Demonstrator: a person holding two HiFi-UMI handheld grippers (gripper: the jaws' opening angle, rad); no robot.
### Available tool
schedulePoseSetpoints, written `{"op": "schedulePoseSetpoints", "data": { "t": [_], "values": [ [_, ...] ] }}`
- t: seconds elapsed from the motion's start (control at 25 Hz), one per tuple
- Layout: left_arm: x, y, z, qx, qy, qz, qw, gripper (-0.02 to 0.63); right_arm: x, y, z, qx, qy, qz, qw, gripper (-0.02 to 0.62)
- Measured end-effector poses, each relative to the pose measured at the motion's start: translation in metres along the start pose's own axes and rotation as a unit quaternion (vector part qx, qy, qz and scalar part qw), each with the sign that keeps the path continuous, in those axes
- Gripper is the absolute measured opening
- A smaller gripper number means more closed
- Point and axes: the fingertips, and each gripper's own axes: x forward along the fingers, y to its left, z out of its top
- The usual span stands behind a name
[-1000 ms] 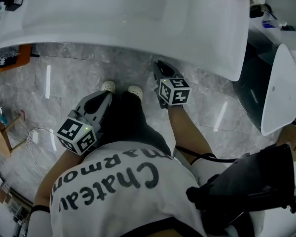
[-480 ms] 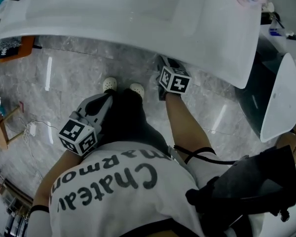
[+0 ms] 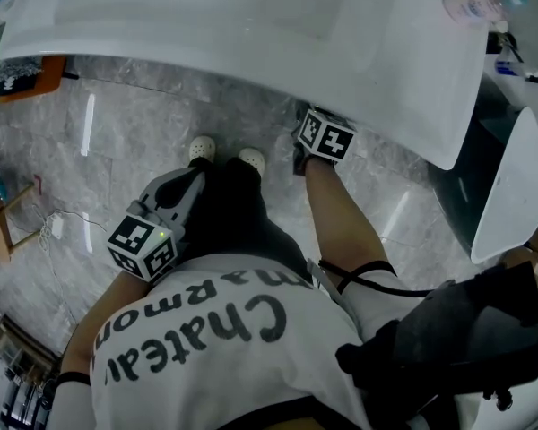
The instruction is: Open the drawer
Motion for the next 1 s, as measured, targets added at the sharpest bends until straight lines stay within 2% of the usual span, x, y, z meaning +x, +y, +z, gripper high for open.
{"op": "schedulePoseSetpoints", "data": {
  "t": [0.24, 1.0],
  "values": [
    [0.002, 0.001, -0.003, -0.004, -0.001, -0.005, 1.0, 0.008, -0.001, 0.002, -0.001, -0.043, 0.0, 0.002, 0.999, 0.145],
    [0.001, -0.016, -0.024, -0.009, -0.01, -0.012, 0.9998, 0.008, -0.017, 0.012, -0.04, -0.067, 0.048, 0.029, 0.996, 0.141]
  ]
}}
